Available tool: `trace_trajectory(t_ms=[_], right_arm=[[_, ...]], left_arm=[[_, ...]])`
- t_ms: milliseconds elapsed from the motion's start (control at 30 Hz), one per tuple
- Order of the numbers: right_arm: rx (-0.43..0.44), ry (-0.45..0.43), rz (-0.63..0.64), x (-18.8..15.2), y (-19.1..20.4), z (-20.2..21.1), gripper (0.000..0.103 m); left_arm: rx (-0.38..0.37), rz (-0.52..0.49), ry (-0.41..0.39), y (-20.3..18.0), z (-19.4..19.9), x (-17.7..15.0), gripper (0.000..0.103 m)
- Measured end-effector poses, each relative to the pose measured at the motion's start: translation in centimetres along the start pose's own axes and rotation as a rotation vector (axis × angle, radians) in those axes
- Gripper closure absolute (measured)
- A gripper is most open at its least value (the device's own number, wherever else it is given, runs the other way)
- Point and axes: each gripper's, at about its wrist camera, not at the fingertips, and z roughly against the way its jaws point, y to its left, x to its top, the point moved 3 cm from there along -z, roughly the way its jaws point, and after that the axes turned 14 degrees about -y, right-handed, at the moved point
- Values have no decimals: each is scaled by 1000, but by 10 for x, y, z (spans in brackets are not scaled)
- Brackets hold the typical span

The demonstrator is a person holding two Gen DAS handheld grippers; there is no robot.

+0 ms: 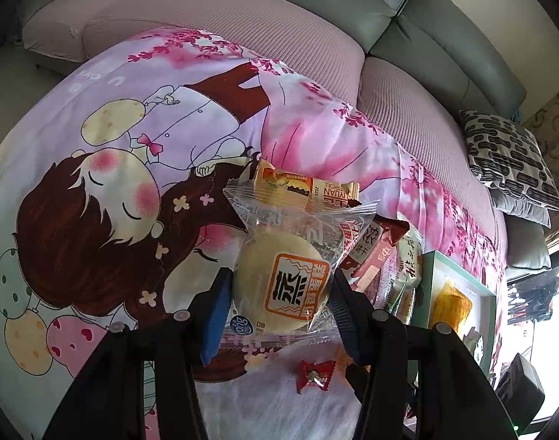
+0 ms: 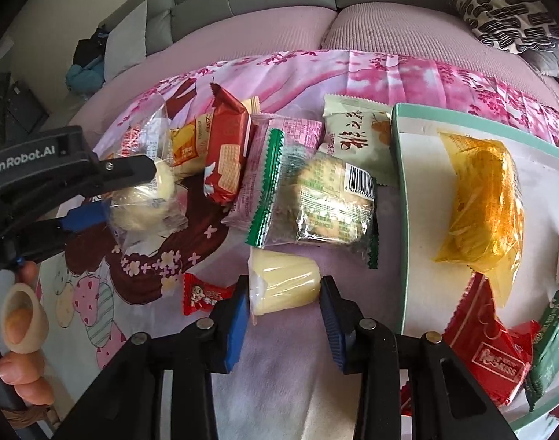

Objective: Organize snacks
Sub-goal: 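Lift the bun bag with left tool while right grasps the yellow pudding cup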

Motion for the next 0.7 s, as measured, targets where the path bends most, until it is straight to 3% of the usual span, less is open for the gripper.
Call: trace_trajectory(t_ms=[367, 700], right_arm=[[27, -89, -8, 17, 4, 35, 63], [22, -112, -17, 21, 0, 42, 63]], left_arm=[[-8, -20, -26, -7, 7, 4, 49], [-19, -57, -43, -20, 12, 5, 49]])
